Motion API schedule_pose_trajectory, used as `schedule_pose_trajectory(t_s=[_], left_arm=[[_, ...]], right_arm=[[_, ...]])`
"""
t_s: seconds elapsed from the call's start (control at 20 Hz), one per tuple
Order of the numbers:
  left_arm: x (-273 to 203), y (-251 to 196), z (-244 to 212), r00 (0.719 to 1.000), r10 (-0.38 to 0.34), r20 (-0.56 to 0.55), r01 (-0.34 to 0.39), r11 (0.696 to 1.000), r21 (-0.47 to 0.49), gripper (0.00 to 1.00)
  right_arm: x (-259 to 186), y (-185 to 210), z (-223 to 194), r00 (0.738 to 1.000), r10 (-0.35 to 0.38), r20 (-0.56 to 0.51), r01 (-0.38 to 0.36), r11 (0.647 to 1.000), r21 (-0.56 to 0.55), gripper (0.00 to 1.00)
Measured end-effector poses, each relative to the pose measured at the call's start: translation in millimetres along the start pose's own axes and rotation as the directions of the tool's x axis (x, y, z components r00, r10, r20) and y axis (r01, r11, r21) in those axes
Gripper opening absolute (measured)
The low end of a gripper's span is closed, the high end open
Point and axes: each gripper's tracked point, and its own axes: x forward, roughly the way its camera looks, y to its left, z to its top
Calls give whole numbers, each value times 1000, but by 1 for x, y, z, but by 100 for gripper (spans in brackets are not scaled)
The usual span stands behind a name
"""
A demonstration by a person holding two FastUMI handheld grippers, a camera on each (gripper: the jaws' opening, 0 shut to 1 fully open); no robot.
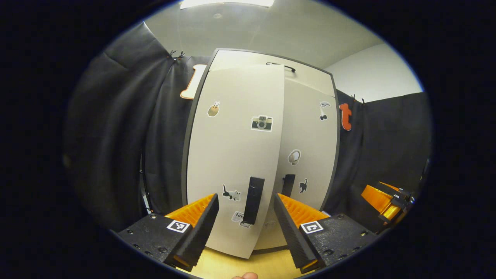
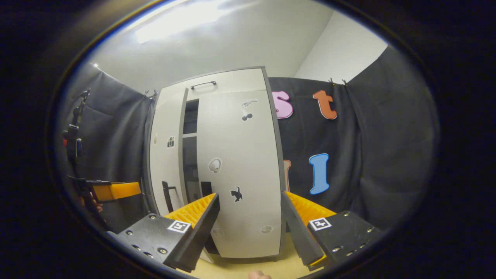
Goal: Grasp the bottle in the cabinet with the left hand and place it on the coaster, then close the right door with the right hand and the left door with the left hand.
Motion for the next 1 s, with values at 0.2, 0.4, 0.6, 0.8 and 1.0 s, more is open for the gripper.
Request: schedule_pose_trajectory(t_s=[0.2,0.4,0.6,0.8,1.0], left_arm=[[0,-9,7,1000,3,27,-3,1000,-6,88],[-4,-9,7,999,21,24,-21,1000,-18,89],[-11,-5,6,999,41,17,-40,999,-23,88],[-17,-1,5,998,58,14,-57,998,-17,89],[-20,0,7,998,64,18,-64,998,-13,88]], right_arm=[[-8,-2,3,1000,8,0,-8,1000,-16,95],[-14,-5,6,1000,16,3,-16,999,-42,95],[-19,0,4,999,33,-3,-33,998,-45,95],[-19,4,3,999,46,-13,-47,998,-50,95],[-24,4,4,999,52,-9,-53,997,-56,95]])
